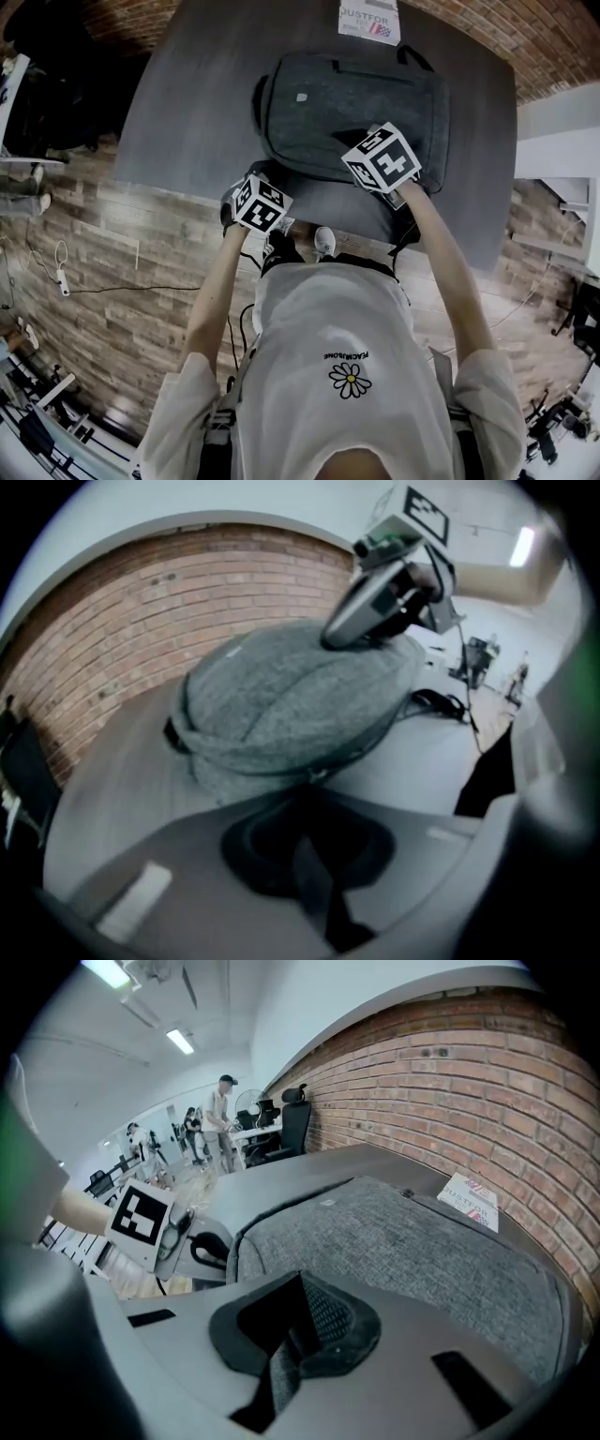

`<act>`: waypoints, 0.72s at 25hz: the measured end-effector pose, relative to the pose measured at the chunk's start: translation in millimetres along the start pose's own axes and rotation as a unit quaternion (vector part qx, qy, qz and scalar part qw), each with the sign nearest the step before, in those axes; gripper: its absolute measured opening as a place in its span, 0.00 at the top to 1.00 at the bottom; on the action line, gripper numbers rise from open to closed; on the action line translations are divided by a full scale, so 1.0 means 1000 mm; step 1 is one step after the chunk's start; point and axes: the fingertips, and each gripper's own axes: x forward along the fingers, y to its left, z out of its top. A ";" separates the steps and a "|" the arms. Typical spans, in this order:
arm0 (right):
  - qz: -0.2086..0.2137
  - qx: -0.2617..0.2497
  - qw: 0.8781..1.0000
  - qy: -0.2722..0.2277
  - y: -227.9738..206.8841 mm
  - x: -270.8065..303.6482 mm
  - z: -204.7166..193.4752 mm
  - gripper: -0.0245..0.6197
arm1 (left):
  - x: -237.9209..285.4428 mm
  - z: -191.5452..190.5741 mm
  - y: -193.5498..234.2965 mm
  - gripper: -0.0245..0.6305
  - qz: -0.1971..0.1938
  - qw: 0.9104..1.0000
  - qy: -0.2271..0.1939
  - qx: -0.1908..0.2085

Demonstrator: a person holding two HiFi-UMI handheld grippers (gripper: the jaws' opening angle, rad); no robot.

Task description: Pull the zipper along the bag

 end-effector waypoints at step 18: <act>0.089 0.046 0.995 -0.007 0.075 0.006 -0.042 0.96 | -0.021 -0.008 -0.012 0.95 -0.033 0.999 -0.012 -0.003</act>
